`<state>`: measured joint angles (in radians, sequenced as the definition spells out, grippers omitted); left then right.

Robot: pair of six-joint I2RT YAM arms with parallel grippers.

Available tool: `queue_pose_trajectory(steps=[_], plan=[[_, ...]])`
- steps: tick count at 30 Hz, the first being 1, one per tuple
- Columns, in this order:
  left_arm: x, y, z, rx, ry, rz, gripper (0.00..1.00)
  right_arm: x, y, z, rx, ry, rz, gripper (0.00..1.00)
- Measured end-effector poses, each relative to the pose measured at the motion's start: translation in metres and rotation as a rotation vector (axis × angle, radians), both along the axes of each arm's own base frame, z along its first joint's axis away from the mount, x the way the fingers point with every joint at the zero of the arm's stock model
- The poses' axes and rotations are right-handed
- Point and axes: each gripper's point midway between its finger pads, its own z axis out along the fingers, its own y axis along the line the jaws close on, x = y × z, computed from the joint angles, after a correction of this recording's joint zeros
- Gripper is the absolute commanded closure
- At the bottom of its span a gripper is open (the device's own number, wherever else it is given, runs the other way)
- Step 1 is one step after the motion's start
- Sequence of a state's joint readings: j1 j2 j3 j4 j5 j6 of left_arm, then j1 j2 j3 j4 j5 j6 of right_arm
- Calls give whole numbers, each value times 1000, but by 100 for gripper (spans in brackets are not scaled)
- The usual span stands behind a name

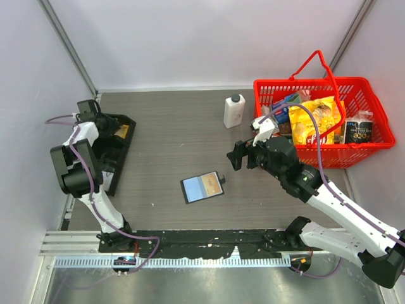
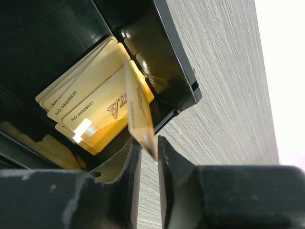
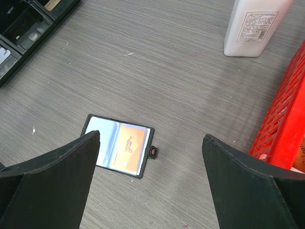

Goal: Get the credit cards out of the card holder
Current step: Place the credit card in the storage box.

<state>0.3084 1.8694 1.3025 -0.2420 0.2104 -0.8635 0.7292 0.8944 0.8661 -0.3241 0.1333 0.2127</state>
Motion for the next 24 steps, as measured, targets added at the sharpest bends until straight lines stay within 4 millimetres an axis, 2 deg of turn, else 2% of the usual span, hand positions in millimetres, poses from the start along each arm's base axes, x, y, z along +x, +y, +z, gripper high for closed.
queue_pose_trajectory(steps=[3,8,13,17,20,22,24], plan=[[-1,1,0,11,7,0,46,0,0,0,-3,2,0,8],[-10,6,15,62,10,-1,21,1,0,3,0,0,0,9],[-25,8,52,137,-27,-20,18,2,3,2,-6,10,4,9],[-38,0,88,219,-81,-67,18,1,7,2,-4,26,21,9],[-49,-22,108,288,-117,-131,19,0,12,0,2,48,37,12],[-58,-50,116,332,-137,-202,21,-1,17,-5,9,71,52,15],[-72,-92,122,377,-163,-305,22,-4,23,-11,20,107,74,17]])
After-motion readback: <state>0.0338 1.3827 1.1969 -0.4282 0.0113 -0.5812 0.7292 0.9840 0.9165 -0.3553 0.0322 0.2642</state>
